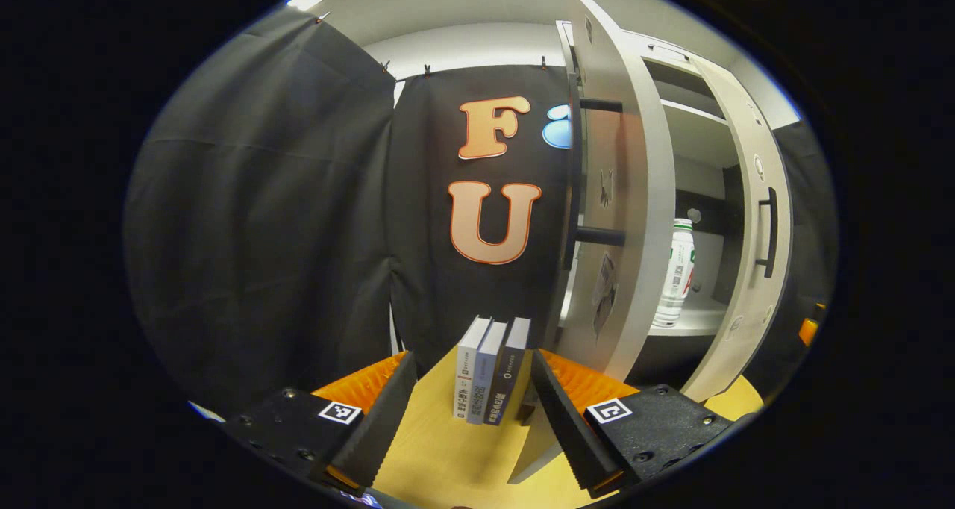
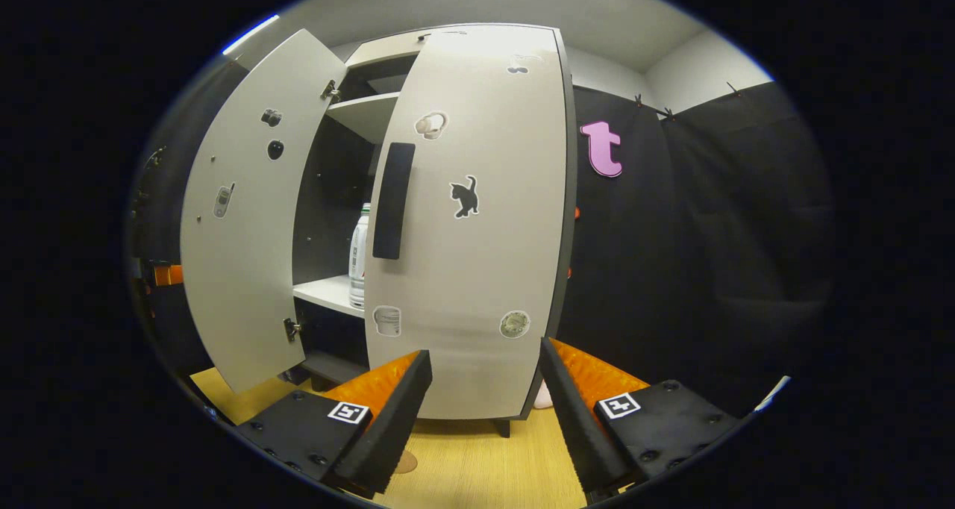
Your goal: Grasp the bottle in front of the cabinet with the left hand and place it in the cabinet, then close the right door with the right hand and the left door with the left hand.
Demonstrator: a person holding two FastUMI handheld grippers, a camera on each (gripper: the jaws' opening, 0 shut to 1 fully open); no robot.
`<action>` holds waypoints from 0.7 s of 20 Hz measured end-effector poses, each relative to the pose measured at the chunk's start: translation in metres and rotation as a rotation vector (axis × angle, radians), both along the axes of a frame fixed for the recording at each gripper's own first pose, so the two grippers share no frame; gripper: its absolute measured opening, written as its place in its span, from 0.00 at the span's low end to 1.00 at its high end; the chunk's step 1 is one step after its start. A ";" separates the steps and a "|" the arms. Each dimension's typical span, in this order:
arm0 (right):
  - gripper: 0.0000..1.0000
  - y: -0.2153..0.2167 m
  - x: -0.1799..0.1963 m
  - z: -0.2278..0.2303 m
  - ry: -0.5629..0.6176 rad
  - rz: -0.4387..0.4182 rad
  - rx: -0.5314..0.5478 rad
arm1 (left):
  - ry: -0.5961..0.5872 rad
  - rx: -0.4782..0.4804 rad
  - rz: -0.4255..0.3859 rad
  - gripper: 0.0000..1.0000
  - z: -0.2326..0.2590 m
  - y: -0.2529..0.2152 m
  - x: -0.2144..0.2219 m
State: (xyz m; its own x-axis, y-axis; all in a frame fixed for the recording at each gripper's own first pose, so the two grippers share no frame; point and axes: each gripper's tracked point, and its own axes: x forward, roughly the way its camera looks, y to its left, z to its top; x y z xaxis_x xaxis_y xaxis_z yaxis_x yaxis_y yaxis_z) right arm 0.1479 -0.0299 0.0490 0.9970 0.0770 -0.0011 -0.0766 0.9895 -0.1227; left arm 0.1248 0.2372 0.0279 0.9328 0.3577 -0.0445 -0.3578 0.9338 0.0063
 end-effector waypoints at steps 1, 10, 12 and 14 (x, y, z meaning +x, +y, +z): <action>0.96 0.001 0.000 -0.001 0.001 0.003 0.002 | 0.003 0.001 -0.009 0.95 -0.001 -0.004 -0.001; 0.96 -0.005 -0.012 -0.003 0.004 -0.005 0.014 | 0.027 0.067 -0.127 0.95 -0.003 -0.051 0.008; 0.96 -0.010 -0.017 -0.004 0.006 -0.014 0.016 | 0.031 0.088 -0.155 0.92 -0.002 -0.064 0.011; 0.96 -0.016 -0.022 -0.005 0.004 -0.026 0.015 | 0.034 0.079 -0.186 0.95 -0.006 -0.078 0.018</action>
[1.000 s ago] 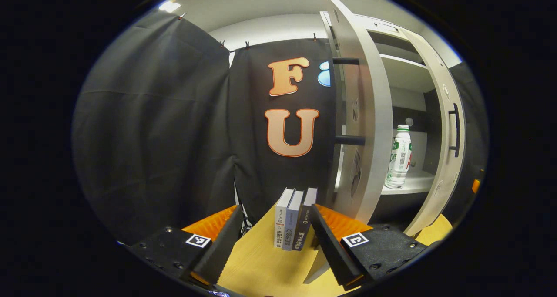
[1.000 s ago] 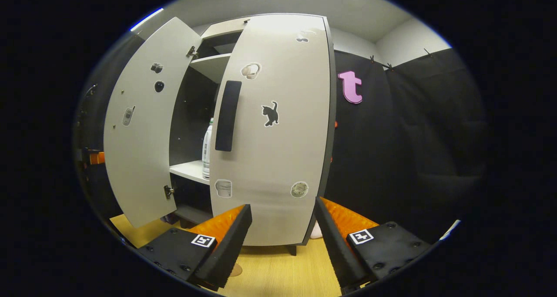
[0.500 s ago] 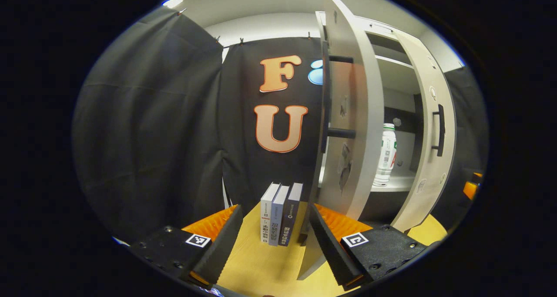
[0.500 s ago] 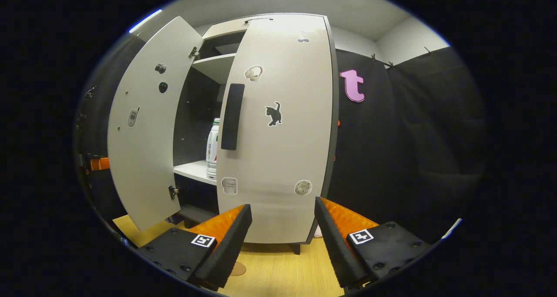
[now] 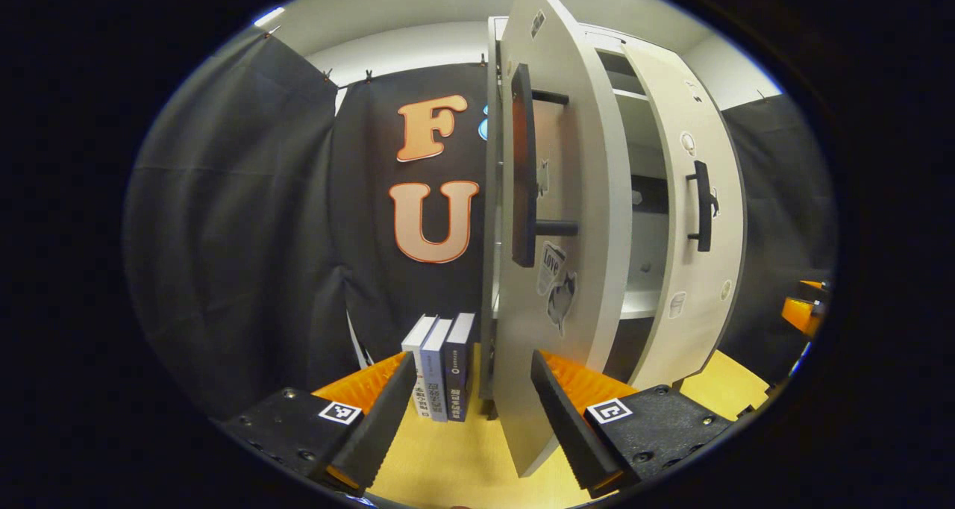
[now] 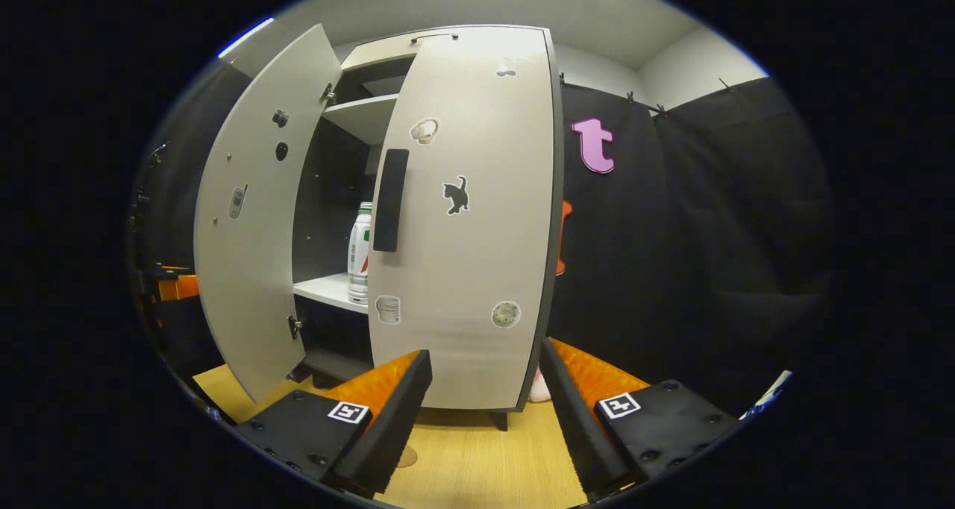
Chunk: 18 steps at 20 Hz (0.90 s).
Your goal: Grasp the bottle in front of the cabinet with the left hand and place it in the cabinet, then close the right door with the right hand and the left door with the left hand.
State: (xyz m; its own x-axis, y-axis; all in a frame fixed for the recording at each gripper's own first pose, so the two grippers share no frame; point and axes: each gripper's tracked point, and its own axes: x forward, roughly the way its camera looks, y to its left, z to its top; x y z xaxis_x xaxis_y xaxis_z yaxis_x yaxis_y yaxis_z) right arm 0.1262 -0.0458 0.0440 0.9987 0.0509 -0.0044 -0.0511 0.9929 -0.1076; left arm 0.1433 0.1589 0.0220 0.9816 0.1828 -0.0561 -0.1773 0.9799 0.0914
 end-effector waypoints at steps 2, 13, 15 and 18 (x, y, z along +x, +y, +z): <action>0.96 -0.008 -0.006 0.001 -0.004 -0.014 -0.001 | 0.004 -0.001 -0.028 0.92 -0.001 -0.012 0.006; 0.96 -0.051 -0.028 0.004 -0.025 -0.092 0.005 | 0.021 0.013 -0.197 0.95 -0.014 -0.102 0.062; 0.95 -0.057 -0.033 0.006 -0.025 -0.099 -0.001 | 0.024 0.010 -0.232 0.95 -0.016 -0.126 0.084; 0.96 -0.068 -0.039 0.008 -0.028 -0.119 -0.012 | 0.035 0.036 -0.222 0.96 -0.022 -0.149 0.114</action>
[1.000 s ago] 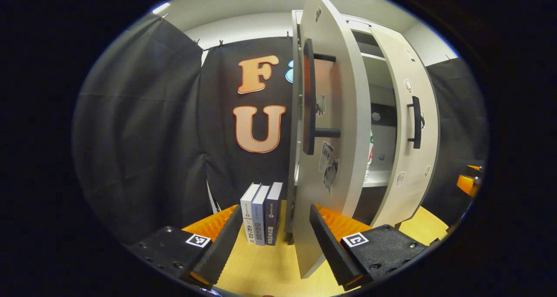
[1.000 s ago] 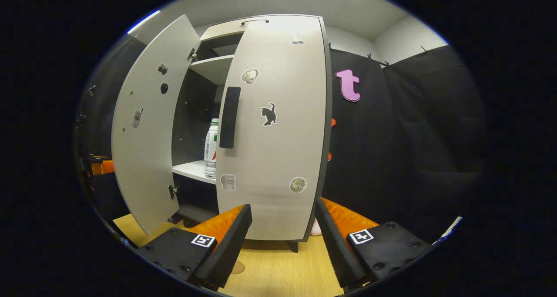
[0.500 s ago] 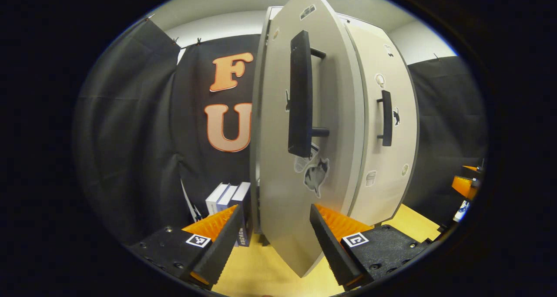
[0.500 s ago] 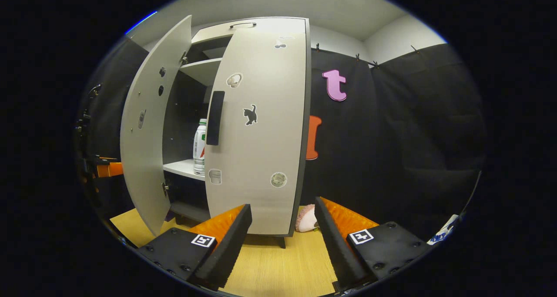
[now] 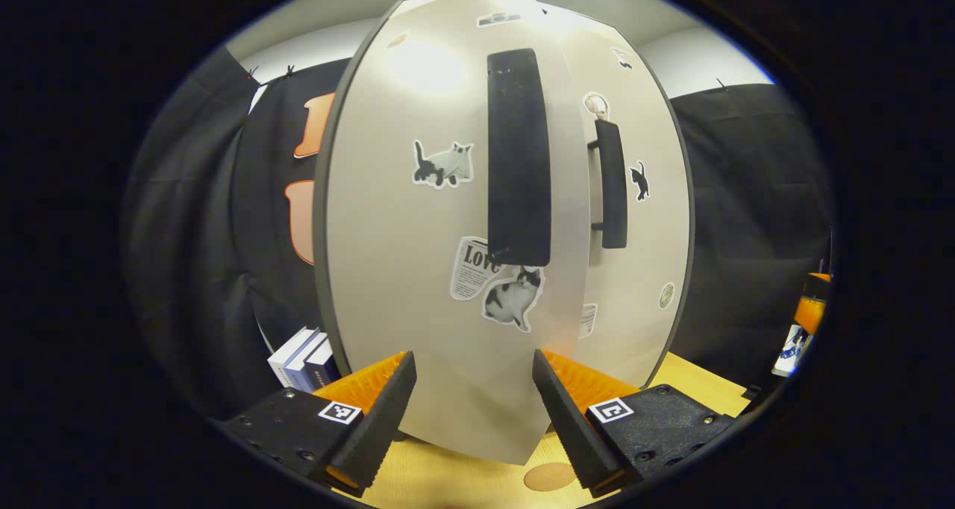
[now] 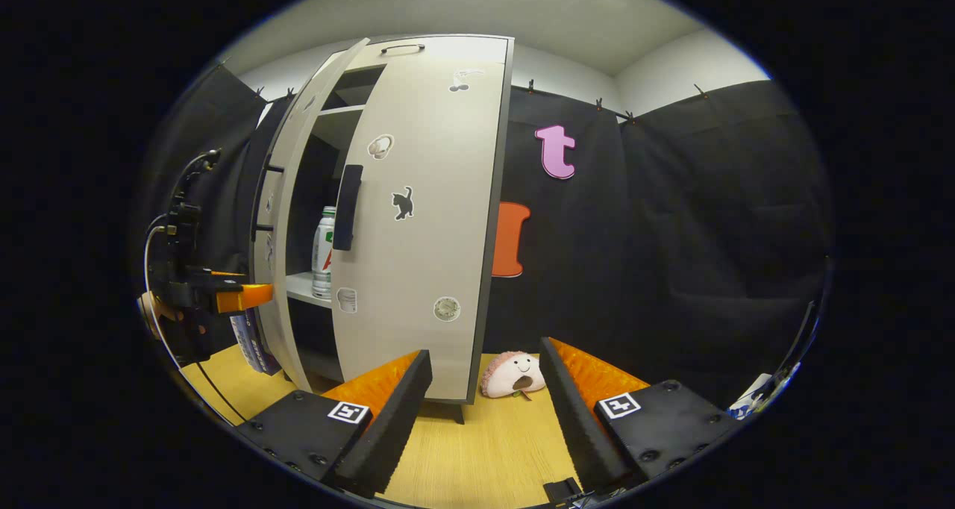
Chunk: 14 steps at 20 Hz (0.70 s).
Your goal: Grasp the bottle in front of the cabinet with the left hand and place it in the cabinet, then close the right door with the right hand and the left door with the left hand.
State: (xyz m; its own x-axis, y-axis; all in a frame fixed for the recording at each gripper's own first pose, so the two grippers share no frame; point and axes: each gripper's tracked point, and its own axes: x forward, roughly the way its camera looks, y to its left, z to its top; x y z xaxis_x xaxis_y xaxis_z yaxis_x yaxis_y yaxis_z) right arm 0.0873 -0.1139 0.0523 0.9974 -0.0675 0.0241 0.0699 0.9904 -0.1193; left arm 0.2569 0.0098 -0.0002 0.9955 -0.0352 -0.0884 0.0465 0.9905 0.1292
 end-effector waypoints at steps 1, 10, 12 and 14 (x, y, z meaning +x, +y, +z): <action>0.96 -0.004 -0.002 0.000 0.000 -0.007 -0.001 | -0.004 0.019 0.011 0.92 -0.001 -0.003 0.010; 0.96 -0.016 -0.009 -0.007 0.018 -0.023 0.025 | 0.046 -0.031 0.042 0.93 -0.024 -0.018 0.041; 0.96 -0.017 -0.010 -0.005 0.017 -0.024 0.025 | 0.051 -0.030 0.047 0.93 -0.027 -0.018 0.046; 0.96 -0.020 -0.007 -0.005 0.020 -0.024 0.029 | 0.058 -0.018 0.052 0.93 -0.027 -0.018 0.048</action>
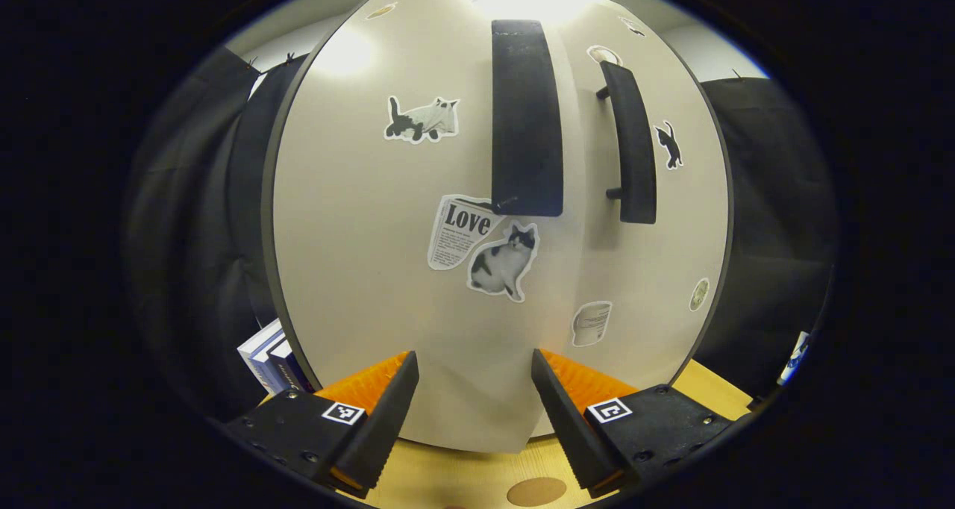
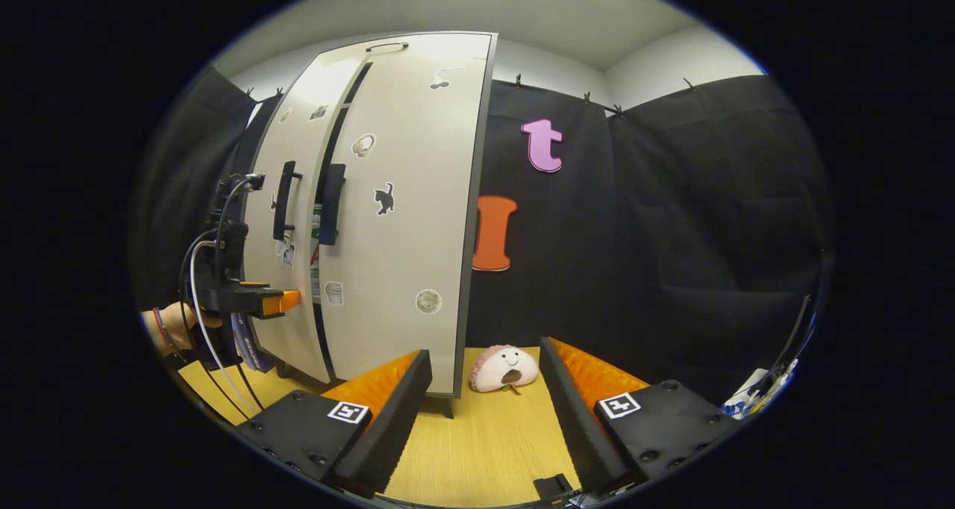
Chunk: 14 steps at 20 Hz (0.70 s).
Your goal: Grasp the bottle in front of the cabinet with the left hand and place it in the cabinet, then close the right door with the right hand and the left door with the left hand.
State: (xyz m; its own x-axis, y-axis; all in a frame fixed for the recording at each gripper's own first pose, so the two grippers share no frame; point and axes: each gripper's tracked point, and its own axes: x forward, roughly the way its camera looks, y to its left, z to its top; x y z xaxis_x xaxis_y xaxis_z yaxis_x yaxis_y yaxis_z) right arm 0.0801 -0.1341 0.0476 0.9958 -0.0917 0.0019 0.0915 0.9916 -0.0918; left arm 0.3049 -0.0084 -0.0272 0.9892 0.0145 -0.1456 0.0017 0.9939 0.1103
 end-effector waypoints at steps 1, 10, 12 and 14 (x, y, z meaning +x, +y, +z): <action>0.96 -0.001 0.001 0.000 0.002 0.000 0.005 | 0.003 -0.001 0.002 0.93 0.001 0.000 -0.001; 0.96 -0.006 0.004 0.020 -0.014 0.003 0.072 | -0.092 -0.020 -0.047 0.94 0.069 -0.006 -0.077; 0.96 -0.007 0.003 0.029 -0.027 0.009 0.094 | -0.122 -0.038 -0.066 0.94 0.097 -0.004 -0.102; 0.96 -0.008 0.002 0.038 -0.036 0.015 0.111 | -0.166 -0.049 -0.078 0.95 0.128 0.002 -0.123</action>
